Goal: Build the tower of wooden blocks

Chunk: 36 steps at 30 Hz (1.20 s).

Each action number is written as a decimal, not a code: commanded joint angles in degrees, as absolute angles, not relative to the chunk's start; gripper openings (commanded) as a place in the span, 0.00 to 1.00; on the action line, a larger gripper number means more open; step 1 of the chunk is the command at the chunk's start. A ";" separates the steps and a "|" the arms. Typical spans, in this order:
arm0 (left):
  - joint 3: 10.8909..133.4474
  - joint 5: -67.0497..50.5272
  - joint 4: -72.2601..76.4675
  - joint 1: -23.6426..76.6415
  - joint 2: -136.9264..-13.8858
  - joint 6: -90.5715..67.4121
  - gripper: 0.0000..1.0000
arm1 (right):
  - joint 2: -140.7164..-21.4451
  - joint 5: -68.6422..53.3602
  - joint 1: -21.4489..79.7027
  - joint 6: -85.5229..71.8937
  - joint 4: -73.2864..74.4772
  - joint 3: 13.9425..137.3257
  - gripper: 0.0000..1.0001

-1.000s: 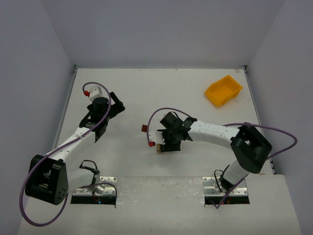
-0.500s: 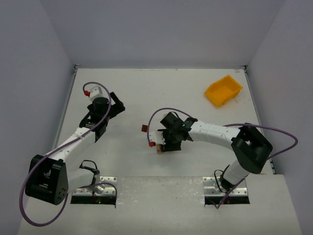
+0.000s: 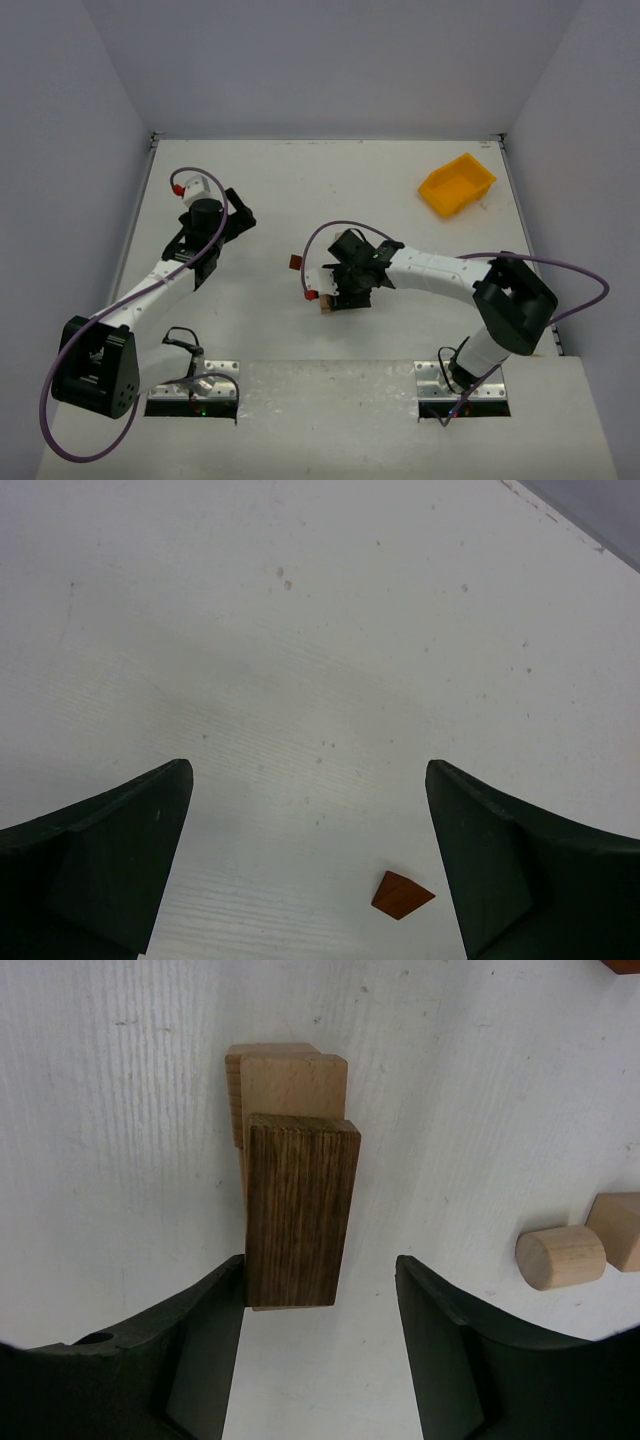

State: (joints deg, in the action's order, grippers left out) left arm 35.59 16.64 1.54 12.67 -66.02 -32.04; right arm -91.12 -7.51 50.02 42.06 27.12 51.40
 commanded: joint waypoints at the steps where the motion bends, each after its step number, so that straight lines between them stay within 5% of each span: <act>1: 37.90 16.32 4.31 12.30 -65.92 -31.53 1.00 | -88.07 -9.44 50.36 42.67 28.46 53.09 0.62; 13: 38.32 13.53 5.27 12.30 -65.83 -30.59 1.00 | -78.31 -9.75 50.36 40.87 34.27 61.53 0.72; 16: 38.73 12.39 5.36 12.30 -65.50 -30.43 1.00 | -78.33 -5.33 50.13 35.62 29.27 65.21 0.97; 17: 38.84 11.45 5.45 12.30 -65.22 -30.37 1.00 | -79.25 -2.58 49.88 33.24 25.84 66.37 0.99; 23: 39.51 10.28 4.92 12.30 -63.04 -31.19 1.00 | -91.50 15.24 48.61 21.08 22.40 85.22 0.99; 29: 38.64 10.64 4.53 12.22 -61.36 -31.90 1.00 | -102.10 19.42 42.09 2.20 30.22 104.56 0.99; 36: 37.53 8.52 4.84 12.22 -61.79 -31.55 1.00 | -98.19 13.09 35.60 -21.27 28.05 89.63 0.99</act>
